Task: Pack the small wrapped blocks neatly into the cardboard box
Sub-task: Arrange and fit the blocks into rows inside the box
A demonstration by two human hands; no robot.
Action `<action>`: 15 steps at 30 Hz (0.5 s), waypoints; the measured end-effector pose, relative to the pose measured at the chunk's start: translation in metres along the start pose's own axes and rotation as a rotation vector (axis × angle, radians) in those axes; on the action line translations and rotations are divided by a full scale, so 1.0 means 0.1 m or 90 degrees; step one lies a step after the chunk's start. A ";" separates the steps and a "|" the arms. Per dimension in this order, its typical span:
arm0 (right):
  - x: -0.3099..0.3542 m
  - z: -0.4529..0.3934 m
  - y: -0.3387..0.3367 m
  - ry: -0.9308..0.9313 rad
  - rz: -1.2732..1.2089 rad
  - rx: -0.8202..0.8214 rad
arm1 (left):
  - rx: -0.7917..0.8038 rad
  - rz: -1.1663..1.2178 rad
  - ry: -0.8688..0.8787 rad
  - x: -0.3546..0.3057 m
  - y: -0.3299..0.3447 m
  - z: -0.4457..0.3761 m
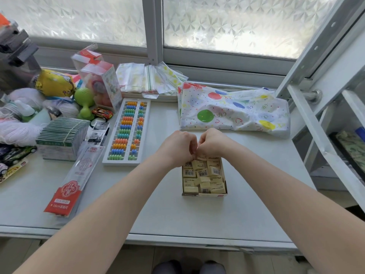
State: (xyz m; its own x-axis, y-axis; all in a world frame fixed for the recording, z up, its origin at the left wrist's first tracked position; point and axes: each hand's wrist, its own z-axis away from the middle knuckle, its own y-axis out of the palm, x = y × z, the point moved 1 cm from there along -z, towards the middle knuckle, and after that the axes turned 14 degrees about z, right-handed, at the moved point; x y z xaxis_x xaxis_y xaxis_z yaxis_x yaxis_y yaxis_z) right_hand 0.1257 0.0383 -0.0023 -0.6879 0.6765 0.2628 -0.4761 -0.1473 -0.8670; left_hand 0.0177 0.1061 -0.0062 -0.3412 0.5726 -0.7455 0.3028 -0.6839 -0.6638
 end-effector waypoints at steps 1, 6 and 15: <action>0.00 -0.02 -0.01 0.008 0.002 0.005 | 0.002 -0.001 0.000 0.00 -0.01 0.00; 0.02 -0.07 0.00 0.050 -0.008 0.029 | 0.004 -0.013 -0.002 0.00 -0.02 0.01; 0.01 -0.10 -0.02 0.075 0.028 0.023 | 0.021 0.007 0.005 0.01 -0.04 0.03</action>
State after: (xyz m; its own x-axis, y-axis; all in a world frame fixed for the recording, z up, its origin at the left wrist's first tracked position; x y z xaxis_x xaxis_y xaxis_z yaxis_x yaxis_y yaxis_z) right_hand 0.1311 0.0463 -0.0043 -0.6406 0.7485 0.1716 -0.4678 -0.2032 -0.8601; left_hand 0.0139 0.1080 -0.0039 -0.3311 0.5682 -0.7534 0.2764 -0.7050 -0.6532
